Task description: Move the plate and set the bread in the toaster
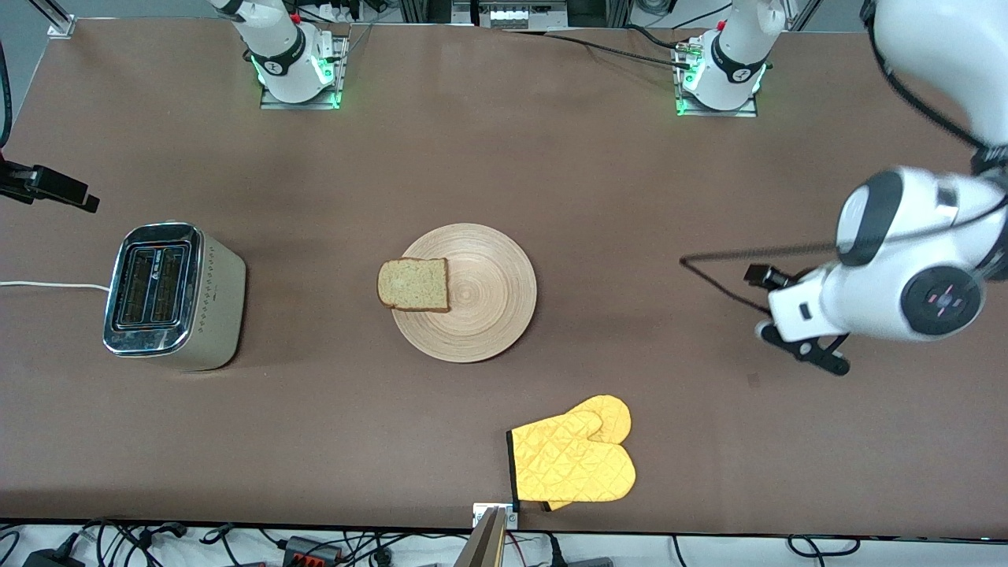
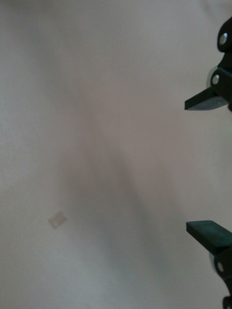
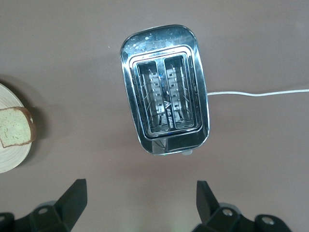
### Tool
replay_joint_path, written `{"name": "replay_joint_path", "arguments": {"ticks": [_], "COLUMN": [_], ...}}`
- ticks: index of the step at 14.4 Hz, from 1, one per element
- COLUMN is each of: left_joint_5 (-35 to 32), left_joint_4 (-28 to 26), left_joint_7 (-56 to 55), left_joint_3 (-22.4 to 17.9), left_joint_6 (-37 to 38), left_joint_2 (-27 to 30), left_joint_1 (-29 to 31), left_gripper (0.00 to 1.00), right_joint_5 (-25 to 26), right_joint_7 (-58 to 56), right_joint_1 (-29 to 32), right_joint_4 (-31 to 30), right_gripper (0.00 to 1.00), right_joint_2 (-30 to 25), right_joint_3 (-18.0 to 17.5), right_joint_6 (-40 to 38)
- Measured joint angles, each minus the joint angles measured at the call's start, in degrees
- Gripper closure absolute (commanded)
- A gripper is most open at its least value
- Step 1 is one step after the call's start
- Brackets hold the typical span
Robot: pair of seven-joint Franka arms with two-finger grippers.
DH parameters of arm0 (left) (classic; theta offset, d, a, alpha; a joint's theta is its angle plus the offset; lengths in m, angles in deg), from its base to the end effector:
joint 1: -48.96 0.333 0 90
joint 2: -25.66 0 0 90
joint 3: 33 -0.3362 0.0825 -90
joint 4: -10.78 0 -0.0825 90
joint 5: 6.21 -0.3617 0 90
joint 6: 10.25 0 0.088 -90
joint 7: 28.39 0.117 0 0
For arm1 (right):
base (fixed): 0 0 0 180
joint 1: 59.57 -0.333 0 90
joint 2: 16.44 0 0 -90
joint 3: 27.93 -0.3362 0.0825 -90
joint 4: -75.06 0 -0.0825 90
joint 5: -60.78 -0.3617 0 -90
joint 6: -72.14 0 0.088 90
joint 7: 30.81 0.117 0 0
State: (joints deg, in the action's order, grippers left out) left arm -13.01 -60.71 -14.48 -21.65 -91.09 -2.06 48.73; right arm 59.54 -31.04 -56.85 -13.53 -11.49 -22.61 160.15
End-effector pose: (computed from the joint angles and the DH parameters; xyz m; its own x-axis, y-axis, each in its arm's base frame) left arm 0.6400 -0.0869 0.4811 0.8601 -0.4098 -0.3040 -0.4155 -0.9083 0.0489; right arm 0.5488 -0.0726 0.5961 0.9862 -0.1349 -0.0959 -0.1369 -0.9905 -0.0140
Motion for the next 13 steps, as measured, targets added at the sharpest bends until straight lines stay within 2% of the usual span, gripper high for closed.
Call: {"name": "replay_joint_path", "arguments": {"ticks": [3,6,10,13], "left_joint_5": [0.00,0.00,1.88,5.24], "left_joint_4": [-0.01,-1.86,-15.66,-24.98], "left_joint_7": [-4.65,-12.13,-13.85,-14.10], "left_joint_3": [-0.33,-3.29,-7.54,-8.27], "left_joint_6": [1.68,0.97,-10.00,-14.28], "left_joint_2": [7.32,13.58,22.84,29.02], "left_joint_1": [-0.17,0.19,0.72,1.34], "left_gripper": [0.00,0.00,0.00,0.00], "right_joint_5": [0.00,-0.22,-1.61,-1.98], "right_joint_7": [0.00,0.00,-0.05,0.12], "right_joint_1": [0.01,0.01,-0.22,-2.73], "right_joint_4": [0.00,0.00,0.00,0.00], "right_gripper": [0.00,0.00,0.00,0.00], "right_joint_2": [0.00,0.00,0.01,0.52], "right_joint_3": [0.00,0.00,-0.50,-0.92], "right_joint_6": [0.00,0.00,0.00,0.19]}}
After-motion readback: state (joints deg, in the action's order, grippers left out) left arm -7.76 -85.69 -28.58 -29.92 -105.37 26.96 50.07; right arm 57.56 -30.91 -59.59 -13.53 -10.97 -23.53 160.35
